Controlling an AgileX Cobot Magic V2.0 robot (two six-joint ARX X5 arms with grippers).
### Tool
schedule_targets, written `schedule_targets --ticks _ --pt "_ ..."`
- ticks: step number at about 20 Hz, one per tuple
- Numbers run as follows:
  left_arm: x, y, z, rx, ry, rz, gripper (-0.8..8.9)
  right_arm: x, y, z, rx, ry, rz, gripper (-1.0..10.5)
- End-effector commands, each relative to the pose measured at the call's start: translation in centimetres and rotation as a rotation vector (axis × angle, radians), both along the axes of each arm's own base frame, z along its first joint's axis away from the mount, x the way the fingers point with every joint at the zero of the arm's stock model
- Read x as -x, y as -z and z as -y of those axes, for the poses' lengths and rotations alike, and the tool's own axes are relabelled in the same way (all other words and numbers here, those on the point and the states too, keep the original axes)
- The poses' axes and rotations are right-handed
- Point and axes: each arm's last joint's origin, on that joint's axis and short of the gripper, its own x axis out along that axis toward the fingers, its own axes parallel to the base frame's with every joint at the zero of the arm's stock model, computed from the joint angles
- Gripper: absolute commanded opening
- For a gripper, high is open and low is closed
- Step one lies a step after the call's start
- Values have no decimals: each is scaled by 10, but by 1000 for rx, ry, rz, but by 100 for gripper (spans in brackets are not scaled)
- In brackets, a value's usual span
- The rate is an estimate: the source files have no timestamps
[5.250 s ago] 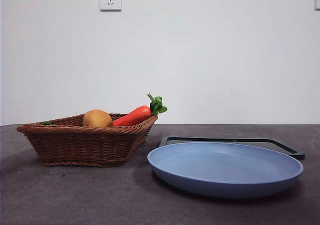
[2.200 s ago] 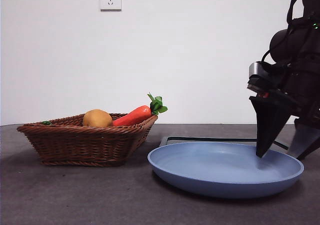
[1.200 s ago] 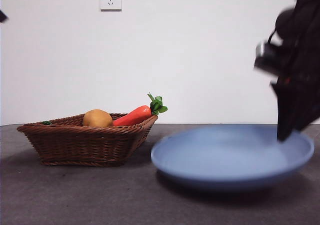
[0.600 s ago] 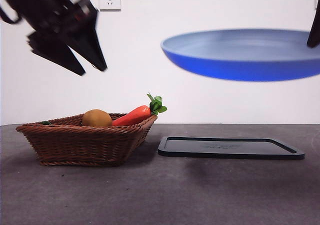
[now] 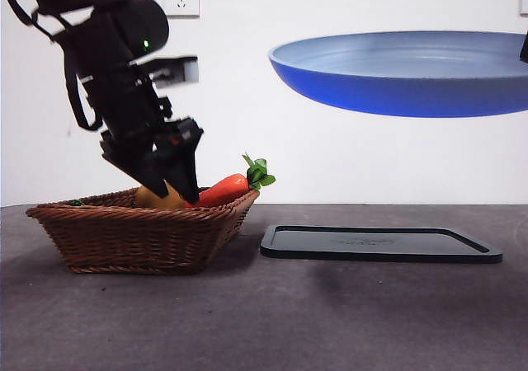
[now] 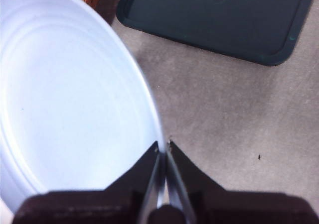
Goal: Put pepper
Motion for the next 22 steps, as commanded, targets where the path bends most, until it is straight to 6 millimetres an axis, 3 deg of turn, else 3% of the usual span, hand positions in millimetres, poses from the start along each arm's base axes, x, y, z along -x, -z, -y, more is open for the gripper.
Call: schedule_targets --ticks 1,7,12,16,22 --pt "-9 11 6 -2 18 9 389 -2 -4 -1 -12 7 14 3" --pt "-17 37 10 -16 19 -27 389 -2 -4 -1 -12 6 14 3" --pt "-20 37 11 2 23 -6 387 -2 -4 -1 -12 6 15 3" --pt "-21 43 12 -6 22 -24 295 -2 -4 -1 -9 0 18 3" --pt "-21 45 12 -8 20 -28 241 -2 -4 -1 -6 -7 21 3"
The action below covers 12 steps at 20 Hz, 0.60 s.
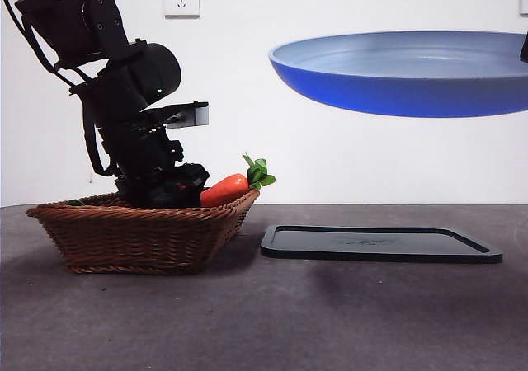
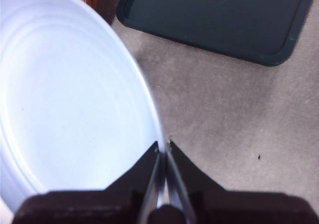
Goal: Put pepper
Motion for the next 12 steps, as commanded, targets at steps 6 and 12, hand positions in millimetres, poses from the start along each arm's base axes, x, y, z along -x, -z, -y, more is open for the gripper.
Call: schedule_targets --ticks 6,12 --pt "-3 5 4 1 8 -11 164 -2 -4 -1 -4 -10 24 3" --pt "-3 3 3 13 -14 -18 129 -1 -4 -1 -4 -10 25 3"
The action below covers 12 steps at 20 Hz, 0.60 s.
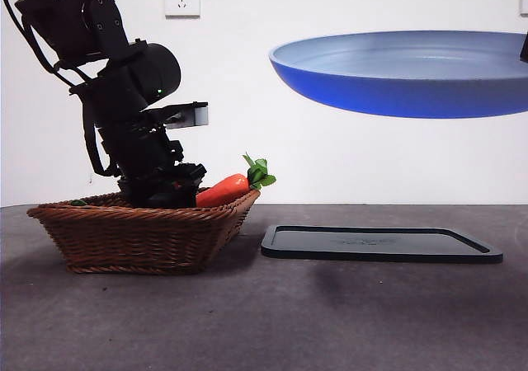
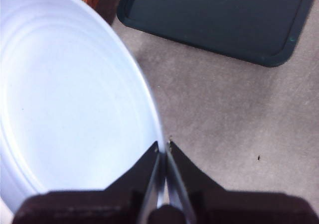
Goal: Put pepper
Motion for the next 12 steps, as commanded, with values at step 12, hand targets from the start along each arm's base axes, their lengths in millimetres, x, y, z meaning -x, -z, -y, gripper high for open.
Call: schedule_targets --ticks 12 --pt "22 -72 -6 69 4 124 123 -9 -1 -2 -18 18 3 2"
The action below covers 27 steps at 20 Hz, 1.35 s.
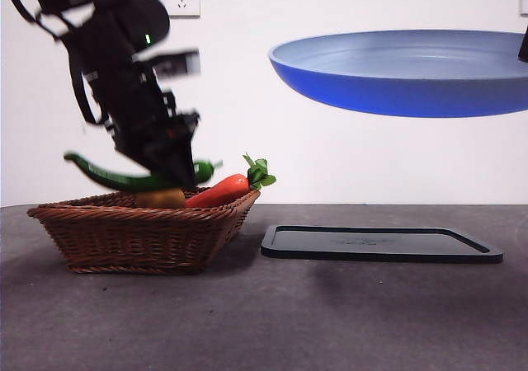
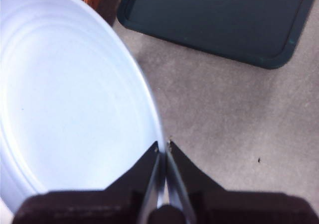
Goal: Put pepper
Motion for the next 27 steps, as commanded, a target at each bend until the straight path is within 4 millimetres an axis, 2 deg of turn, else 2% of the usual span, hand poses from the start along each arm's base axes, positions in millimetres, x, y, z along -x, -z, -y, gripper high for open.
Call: schedule_targets --ticks 1,3,6,8,10,14,16,18,22,24,27 --pt "9 -26 2 40 11 51 123 -11 1 -3 -18 22 -10 2" --pt "25 -52 3 92 10 96 123 -22 8 -5 -20 34 -41 2" --pt "52 -87 10 199 101 155 123 -47 25 -10 -32 67 -95 2" --pt "68 -99 22 271 189 157 123 -65 37 -16 -63 84 -128 2" --pt "81 -100 41 313 295 131 123 -79 49 -24 -135 68 -171 2" --pt "101 -93 82 323 425 125 123 -90 65 -39 -148 48 -218 2" --pt "101 -85 97 319 448 133 123 -89 66 -44 -147 31 -222 2" --pt "97 -68 109 277 439 111 123 -89 66 -46 -148 25 -224 2" --pt "82 -30 125 232 436 28 123 -88 66 -46 -174 14 -238 2" --pt "78 -18 129 222 436 11 123 -88 65 -47 -189 4 -245 2" --pt "75 -11 133 219 439 2 126 -87 66 -46 -184 4 -254 2"
